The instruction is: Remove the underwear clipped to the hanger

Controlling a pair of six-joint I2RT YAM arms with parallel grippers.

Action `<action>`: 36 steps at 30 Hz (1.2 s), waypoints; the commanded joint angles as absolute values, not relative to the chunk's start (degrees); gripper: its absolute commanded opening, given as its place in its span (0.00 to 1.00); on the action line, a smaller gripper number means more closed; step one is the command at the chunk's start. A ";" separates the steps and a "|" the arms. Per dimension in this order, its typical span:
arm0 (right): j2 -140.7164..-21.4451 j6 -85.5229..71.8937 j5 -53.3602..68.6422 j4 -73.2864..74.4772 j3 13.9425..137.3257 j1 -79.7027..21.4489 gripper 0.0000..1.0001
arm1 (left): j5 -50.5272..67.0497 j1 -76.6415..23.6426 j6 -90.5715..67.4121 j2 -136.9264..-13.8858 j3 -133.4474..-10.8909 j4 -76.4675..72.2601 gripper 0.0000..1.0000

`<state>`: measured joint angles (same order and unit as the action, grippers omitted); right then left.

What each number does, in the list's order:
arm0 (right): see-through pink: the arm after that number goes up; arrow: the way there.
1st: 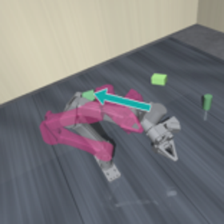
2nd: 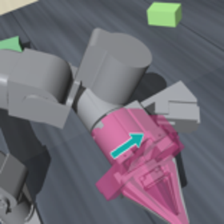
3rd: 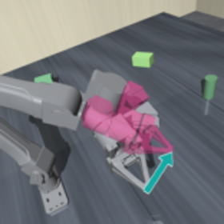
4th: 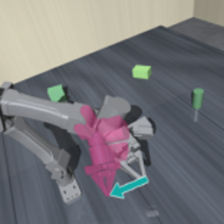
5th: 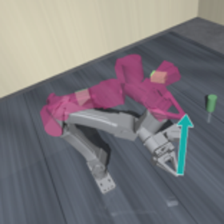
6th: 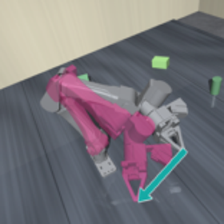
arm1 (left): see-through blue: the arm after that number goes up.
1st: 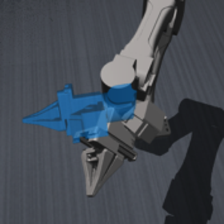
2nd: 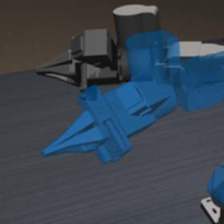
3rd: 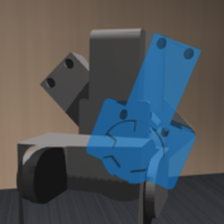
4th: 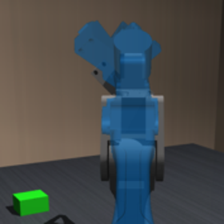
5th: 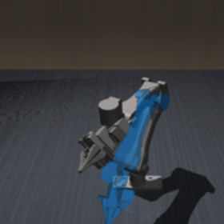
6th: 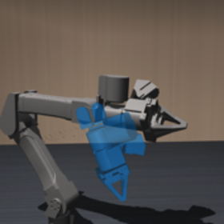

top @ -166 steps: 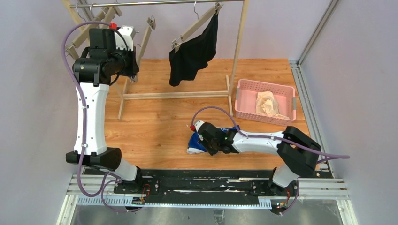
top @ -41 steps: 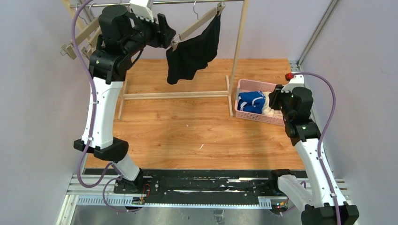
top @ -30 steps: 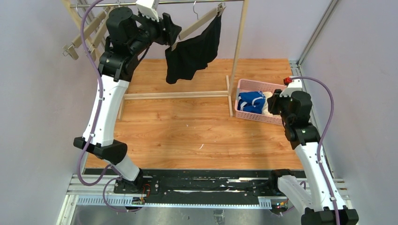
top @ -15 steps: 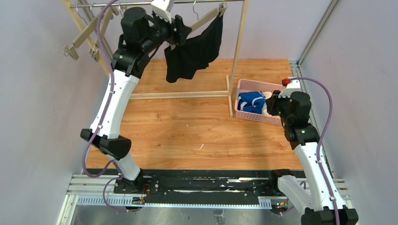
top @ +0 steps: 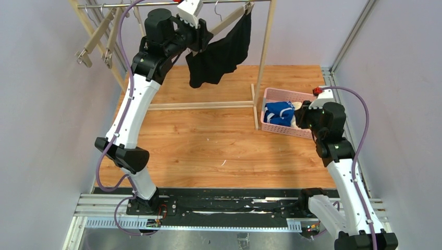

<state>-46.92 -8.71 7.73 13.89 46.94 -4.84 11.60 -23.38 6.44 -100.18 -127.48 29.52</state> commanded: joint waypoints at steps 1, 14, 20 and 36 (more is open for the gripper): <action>-46.93 -8.18 9.39 12.57 46.01 -5.16 0.22 | 10.51 -23.85 6.98 -100.11 -129.21 28.62 0.40; -45.67 -7.87 8.80 12.57 45.88 -5.27 0.23 | 10.09 -24.01 7.20 -101.73 -129.67 31.01 0.20; -45.00 -7.60 8.13 12.65 45.71 -5.27 0.25 | 9.94 -24.02 6.56 -103.61 -131.31 32.12 0.00; -45.15 -7.95 8.25 11.47 44.64 -5.25 0.25 | 7.44 -24.07 5.93 -96.99 -129.01 23.78 0.00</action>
<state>-45.63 -8.67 8.45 13.10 45.45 -4.86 9.02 -23.68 5.78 -101.34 -129.45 29.89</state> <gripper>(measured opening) 0.250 0.069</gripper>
